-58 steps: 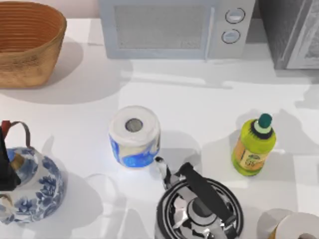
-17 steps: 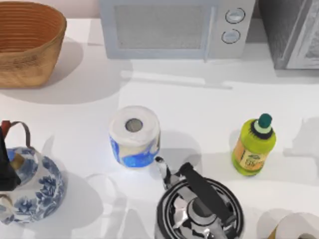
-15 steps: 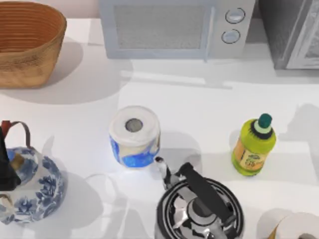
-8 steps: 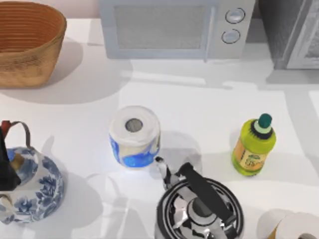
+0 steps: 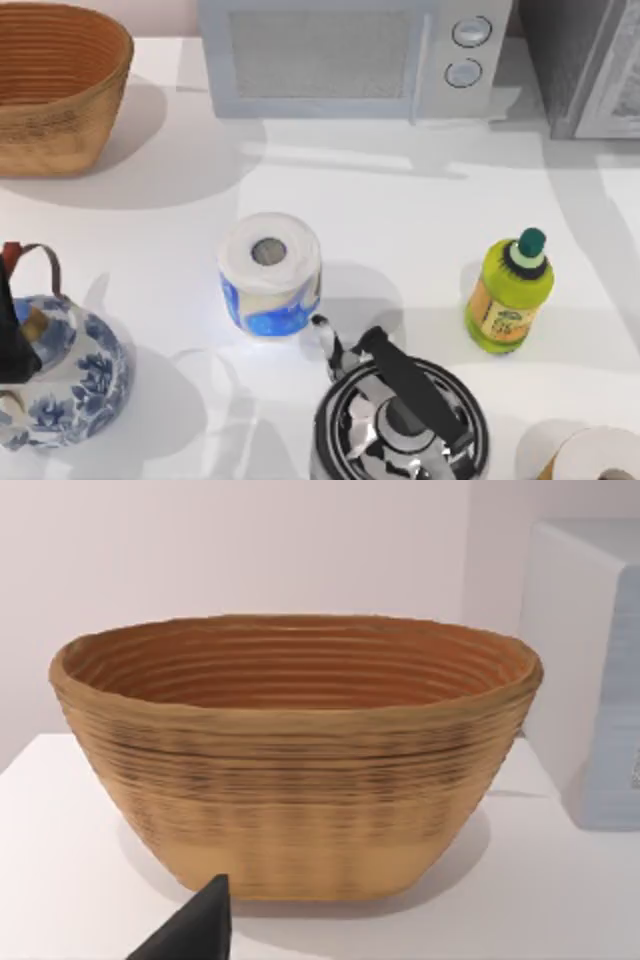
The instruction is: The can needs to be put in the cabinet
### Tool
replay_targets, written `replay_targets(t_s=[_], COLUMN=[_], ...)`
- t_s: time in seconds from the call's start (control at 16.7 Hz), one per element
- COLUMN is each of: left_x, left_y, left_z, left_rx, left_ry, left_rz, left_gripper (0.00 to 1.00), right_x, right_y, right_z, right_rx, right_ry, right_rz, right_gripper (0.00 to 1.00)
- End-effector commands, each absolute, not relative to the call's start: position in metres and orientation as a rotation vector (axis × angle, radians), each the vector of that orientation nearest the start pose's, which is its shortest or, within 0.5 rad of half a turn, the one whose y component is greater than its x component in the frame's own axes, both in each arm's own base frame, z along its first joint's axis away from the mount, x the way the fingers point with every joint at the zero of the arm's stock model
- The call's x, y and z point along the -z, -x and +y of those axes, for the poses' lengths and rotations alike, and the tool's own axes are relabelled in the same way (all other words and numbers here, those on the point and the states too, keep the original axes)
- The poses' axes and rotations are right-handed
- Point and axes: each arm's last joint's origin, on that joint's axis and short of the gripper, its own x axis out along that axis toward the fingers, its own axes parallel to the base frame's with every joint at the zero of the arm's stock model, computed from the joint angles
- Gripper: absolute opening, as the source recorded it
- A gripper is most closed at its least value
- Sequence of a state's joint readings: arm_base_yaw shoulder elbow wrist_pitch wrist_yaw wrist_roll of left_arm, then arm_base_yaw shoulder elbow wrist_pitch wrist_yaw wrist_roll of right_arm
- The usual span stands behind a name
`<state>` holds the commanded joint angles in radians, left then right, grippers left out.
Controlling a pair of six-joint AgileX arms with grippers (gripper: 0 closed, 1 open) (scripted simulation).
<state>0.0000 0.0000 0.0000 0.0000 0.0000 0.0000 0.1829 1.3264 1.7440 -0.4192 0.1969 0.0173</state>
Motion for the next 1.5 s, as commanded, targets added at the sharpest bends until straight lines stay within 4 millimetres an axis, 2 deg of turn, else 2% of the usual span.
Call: replay_targets(t_s=[0.36,0.48,0.66,1.02,1.26,1.5], left_x=[-0.160,-0.160,-0.160,-0.160,-0.160,-0.160], left_y=[-0.106,-0.106,-0.106,-0.106,-0.106,-0.106], left_z=[-0.001,-0.001,-0.001,-0.001,-0.001,-0.001], left_rx=[0.000,0.000,0.000,0.000,0.000,0.000], left_ry=[0.000,0.000,0.000,0.000,0.000,0.000], left_rz=[0.000,0.000,0.000,0.000,0.000,0.000], left_gripper=[1.00,1.00,1.00,1.00,1.00,1.00], right_x=[-0.510,-0.512,-0.520,-0.542,-0.539,-0.530], right_y=[-0.257,-0.264,-0.287,-0.349,-0.386,-0.406], right_z=[0.046,0.048,0.054,0.059,0.053,0.045], right_rx=[0.004,-0.003,-0.023,-0.044,-0.022,0.003], right_ry=[-0.003,0.000,0.003,-0.006,-0.006,-0.003], right_rz=[0.002,0.008,0.018,-0.003,-0.008,0.001], right_gripper=[0.00,0.00,0.00,0.00,0.00,0.00])
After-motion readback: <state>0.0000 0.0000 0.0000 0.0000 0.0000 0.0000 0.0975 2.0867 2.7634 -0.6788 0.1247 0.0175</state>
